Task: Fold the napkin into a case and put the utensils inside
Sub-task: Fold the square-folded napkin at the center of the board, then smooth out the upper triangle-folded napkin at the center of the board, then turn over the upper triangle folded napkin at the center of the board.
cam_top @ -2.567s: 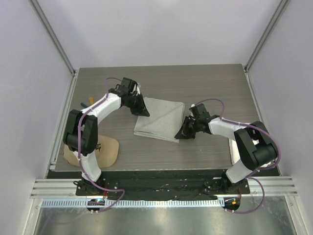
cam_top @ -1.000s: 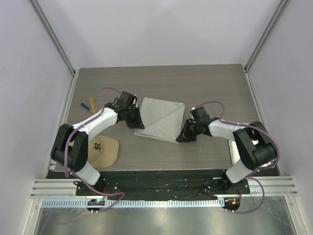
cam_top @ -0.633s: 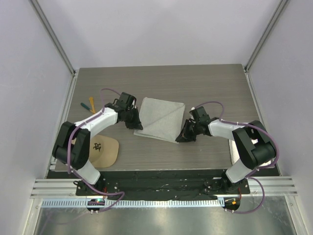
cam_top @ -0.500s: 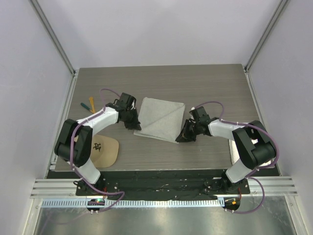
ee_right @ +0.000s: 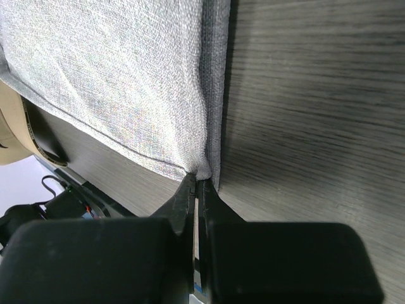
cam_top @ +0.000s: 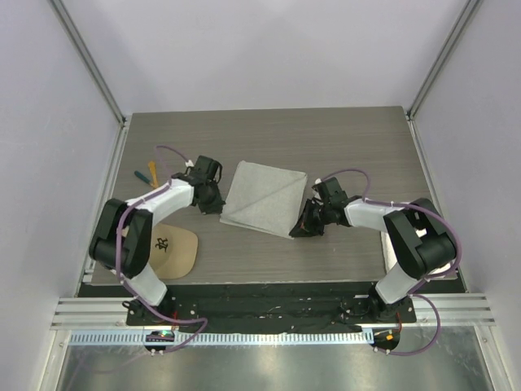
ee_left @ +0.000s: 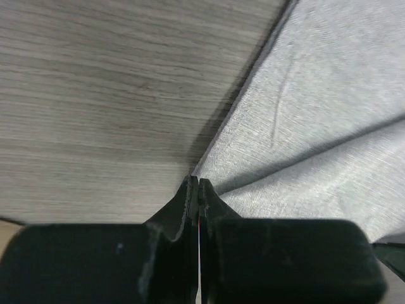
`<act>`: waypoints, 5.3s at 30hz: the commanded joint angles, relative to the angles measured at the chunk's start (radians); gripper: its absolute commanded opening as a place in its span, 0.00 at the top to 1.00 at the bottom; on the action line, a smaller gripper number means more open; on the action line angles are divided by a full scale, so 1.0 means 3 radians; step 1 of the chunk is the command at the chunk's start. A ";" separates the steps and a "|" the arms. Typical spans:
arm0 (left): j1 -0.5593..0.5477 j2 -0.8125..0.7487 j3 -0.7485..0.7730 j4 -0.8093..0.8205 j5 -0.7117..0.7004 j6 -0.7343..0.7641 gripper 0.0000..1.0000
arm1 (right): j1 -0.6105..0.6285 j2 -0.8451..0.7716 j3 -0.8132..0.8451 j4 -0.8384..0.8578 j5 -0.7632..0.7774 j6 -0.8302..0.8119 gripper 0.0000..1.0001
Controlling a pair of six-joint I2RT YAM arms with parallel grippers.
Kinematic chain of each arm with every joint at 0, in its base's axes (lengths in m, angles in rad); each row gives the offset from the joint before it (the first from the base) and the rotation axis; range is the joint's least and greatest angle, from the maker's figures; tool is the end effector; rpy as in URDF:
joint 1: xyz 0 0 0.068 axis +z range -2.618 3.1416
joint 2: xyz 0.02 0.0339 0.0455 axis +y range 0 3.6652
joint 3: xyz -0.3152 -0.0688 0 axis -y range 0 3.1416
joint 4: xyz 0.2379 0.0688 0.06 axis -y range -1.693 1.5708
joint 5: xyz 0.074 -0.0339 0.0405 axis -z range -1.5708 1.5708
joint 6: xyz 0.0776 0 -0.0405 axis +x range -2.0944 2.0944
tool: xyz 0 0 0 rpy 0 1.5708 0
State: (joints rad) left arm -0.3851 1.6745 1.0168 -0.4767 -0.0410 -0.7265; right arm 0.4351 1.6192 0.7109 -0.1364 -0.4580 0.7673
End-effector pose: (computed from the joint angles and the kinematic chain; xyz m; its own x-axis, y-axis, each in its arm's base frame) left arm 0.3178 -0.1254 0.1917 -0.8665 -0.3649 -0.3406 -0.2894 0.9232 -0.2530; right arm 0.2585 0.1580 0.1535 -0.9667 0.2373 -0.0960 0.1273 0.7711 0.6238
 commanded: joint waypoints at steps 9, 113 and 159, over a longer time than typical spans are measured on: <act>0.0041 -0.0530 -0.0337 0.0575 0.1153 -0.0165 0.98 | 0.0012 0.0084 0.0095 0.0056 -0.0043 -0.0006 0.99; -0.2075 0.0185 0.1007 0.0142 -0.0977 0.0678 0.61 | -0.1153 0.0407 0.1875 -0.1141 0.0601 -0.0819 0.52; -0.2500 0.1705 0.1995 -0.0554 -0.1045 0.0965 0.76 | -0.1778 -0.0115 0.1077 -0.0660 0.0197 -0.0666 0.31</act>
State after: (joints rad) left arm -1.1385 2.1685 1.6459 -0.6640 -0.3962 -0.4374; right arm -0.1173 1.5650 1.0302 -0.3698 -0.3882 0.5564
